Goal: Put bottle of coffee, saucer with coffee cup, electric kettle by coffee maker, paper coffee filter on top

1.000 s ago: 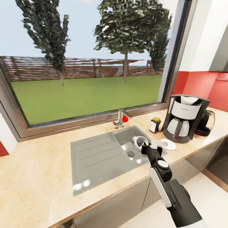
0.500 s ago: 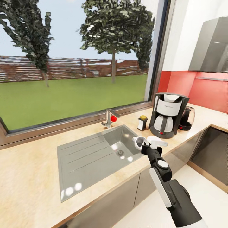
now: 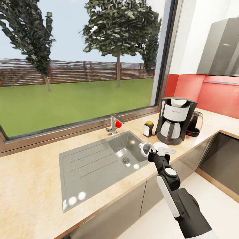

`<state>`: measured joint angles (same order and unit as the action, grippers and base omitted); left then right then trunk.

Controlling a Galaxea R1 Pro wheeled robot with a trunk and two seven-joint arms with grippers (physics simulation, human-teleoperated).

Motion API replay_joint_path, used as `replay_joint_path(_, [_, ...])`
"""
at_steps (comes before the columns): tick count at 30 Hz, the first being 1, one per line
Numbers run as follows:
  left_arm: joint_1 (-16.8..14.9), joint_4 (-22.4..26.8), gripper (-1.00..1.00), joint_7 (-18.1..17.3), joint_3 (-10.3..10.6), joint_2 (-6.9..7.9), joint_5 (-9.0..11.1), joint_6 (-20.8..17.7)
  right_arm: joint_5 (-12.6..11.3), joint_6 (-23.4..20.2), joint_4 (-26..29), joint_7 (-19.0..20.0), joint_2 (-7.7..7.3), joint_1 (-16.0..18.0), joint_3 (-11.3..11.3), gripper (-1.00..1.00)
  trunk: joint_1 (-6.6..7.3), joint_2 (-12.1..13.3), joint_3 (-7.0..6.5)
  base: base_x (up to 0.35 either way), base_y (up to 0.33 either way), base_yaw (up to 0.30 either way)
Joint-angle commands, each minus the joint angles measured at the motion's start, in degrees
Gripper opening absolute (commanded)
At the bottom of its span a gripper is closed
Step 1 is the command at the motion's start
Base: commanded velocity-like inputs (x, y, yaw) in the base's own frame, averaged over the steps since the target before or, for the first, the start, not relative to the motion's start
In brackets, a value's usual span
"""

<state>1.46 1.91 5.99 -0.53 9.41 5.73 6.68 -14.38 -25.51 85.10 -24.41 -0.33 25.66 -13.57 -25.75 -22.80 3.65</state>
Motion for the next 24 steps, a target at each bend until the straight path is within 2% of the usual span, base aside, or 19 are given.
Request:
replay_joint_path(1, [0.03, 0.11, 1.0, -0.01, 0.01, 0.0, 0.59, 0.09, -0.47, -0.15, 0.06, -0.46, -0.03, 0.08, -0.14, -1.0, -0.04, -0.12, 0.11, 0.0, 0.0, 0.0])
replay_joint_path(5, [0.03, 0.13, 1.0, 0.06, 0.1, 0.03, 0.65, 0.01, -0.47, -0.15, 0.07, -0.46, -0.09, 0.06, -0.14, -1.0, -0.04, -0.12, 0.11, 0.0, 0.0, -0.04])
replay_joint_path(12, [-0.04, 0.12, 1.0, 0.13, 0.04, 0.0, 0.6, -0.07, -0.41, -0.15, 0.06, -0.46, -0.11, 0.08, -0.13, -1.0, -0.04, -0.12, 0.11, 0.0, 0.0, -0.225])
replay_joint_path(17, [-0.05, 0.13, 1.0, 1.05, -0.09, -0.08, 0.59, -0.08, -0.27, -0.23, -0.03, -0.47, -0.47, 0.02, -0.11, -1.0, -0.04, -0.12, 0.11, 0.0, -0.009, -0.049])
replay_joint_path(24, [-0.06, 0.11, 1.0, 1.21, -0.17, -0.04, 0.68, -0.14, -0.21, -0.24, -0.24, -0.46, -0.48, 0.04, -0.25, -1.0, -0.04, -0.12, 0.11, 0.0, -0.185, -0.003])
